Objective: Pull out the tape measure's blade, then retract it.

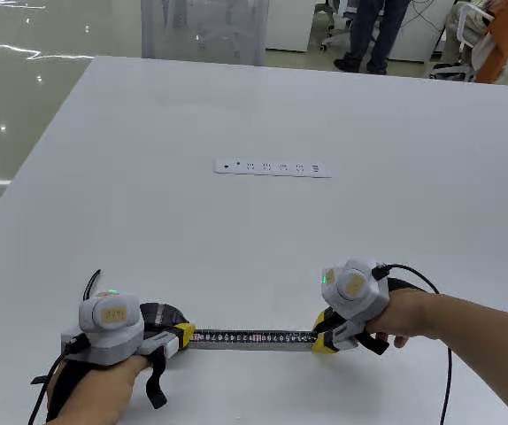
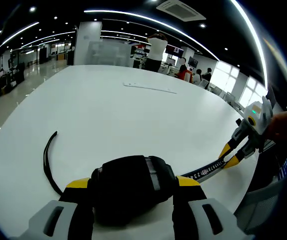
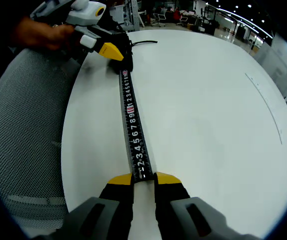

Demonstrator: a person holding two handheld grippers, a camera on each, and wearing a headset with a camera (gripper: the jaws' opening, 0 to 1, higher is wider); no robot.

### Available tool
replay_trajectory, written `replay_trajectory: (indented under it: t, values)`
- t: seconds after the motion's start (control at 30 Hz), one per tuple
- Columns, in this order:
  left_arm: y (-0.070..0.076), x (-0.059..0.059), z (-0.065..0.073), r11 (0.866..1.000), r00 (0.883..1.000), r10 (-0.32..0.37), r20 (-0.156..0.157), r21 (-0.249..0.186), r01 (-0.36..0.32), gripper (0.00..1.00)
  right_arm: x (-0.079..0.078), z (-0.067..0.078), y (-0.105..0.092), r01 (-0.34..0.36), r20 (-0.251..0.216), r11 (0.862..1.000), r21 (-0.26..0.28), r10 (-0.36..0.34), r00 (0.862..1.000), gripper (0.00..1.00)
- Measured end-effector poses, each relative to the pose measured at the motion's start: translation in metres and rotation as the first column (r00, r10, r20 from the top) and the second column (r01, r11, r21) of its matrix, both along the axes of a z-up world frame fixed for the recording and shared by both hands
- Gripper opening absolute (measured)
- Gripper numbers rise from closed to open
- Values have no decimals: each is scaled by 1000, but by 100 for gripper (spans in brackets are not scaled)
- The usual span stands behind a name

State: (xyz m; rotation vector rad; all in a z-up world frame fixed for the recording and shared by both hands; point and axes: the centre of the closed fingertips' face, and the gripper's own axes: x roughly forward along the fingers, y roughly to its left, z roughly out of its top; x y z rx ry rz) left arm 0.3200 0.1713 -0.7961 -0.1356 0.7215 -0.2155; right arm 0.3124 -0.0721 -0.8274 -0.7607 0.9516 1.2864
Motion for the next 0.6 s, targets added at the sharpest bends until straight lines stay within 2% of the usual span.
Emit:
replay_trajectory:
  t: [0.6]
  values:
    - [0,0,0,1000,1000,0,1,0,0,60,1,0,13,4,5,1000,14,-4,1000,14]
